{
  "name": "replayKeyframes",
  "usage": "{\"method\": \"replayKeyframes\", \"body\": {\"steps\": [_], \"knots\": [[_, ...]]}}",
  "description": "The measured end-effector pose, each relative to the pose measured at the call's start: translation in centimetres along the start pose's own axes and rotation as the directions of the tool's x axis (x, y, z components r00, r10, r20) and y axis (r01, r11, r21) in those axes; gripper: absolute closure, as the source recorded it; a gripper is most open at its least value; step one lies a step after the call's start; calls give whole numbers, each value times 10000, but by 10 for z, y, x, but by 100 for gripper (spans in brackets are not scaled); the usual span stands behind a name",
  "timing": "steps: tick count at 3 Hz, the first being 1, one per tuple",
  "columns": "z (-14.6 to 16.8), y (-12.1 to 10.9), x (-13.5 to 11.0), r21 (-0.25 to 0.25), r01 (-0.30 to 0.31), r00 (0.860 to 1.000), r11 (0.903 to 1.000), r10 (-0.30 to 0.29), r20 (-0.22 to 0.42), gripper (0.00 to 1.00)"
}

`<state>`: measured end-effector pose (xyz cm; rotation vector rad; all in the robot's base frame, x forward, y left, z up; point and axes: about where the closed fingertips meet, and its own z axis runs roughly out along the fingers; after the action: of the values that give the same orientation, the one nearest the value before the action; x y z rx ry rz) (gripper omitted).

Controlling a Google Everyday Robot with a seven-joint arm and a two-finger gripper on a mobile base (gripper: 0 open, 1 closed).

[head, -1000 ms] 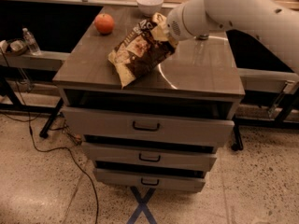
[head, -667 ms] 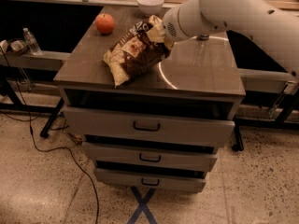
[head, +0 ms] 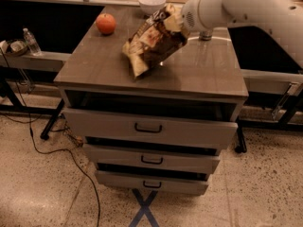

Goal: Move brown chip bag near redbull can

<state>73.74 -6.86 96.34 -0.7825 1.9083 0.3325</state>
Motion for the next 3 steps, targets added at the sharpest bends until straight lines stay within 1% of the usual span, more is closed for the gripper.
{"method": "replayKeyframes", "body": {"steps": [1,2,3], "knots": [[-16,-51,-13,726,-225,9981,9971,183,586,100],[-35,-95,-19,1552,-387,9968,9871,274,746,100],[-53,-127,-10,2251,-692,9955,9719,527,784,100]]}}
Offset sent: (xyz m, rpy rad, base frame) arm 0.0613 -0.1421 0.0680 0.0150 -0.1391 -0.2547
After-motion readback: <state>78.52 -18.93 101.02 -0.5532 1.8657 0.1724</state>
